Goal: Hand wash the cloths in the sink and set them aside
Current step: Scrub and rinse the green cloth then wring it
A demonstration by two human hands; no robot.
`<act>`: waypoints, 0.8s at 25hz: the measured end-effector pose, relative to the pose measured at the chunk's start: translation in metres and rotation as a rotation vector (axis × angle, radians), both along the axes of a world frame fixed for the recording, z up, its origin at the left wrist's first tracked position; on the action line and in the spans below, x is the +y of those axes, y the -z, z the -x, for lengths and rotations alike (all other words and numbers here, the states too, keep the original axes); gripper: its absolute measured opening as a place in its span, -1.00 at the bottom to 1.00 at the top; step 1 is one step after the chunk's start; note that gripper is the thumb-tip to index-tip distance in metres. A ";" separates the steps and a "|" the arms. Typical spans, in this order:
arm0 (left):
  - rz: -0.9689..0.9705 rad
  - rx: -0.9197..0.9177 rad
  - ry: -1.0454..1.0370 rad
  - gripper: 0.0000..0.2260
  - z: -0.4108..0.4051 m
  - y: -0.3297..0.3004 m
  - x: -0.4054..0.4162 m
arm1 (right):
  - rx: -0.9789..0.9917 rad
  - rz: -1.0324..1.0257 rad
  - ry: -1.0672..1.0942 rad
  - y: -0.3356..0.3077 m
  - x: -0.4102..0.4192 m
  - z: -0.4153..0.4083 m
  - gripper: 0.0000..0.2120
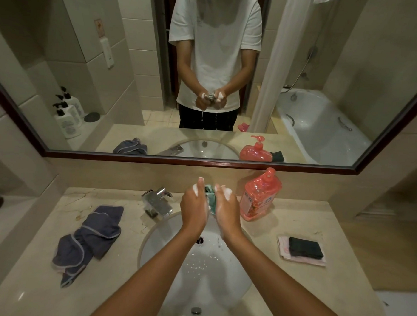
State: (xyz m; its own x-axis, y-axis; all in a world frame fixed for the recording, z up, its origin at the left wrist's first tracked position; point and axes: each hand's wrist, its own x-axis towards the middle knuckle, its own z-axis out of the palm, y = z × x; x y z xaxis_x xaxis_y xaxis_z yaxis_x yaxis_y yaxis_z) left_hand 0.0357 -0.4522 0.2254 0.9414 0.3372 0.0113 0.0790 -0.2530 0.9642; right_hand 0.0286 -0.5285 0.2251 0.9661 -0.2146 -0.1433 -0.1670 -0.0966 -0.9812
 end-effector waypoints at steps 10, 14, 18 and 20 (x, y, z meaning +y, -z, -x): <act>0.029 -0.118 0.189 -0.68 0.005 0.010 0.000 | 0.128 -0.414 0.037 -0.015 -0.020 -0.019 -0.84; 0.144 0.040 0.128 -0.75 -0.001 0.001 -0.005 | -0.100 -0.397 -0.010 -0.004 -0.017 -0.013 -0.79; 0.138 0.025 0.058 -0.69 -0.002 0.001 -0.007 | -0.080 -0.243 0.066 -0.004 -0.017 -0.015 -0.86; 0.044 -0.032 -0.003 -0.62 -0.001 0.000 -0.006 | -0.018 -0.293 0.104 -0.007 -0.015 -0.014 -0.83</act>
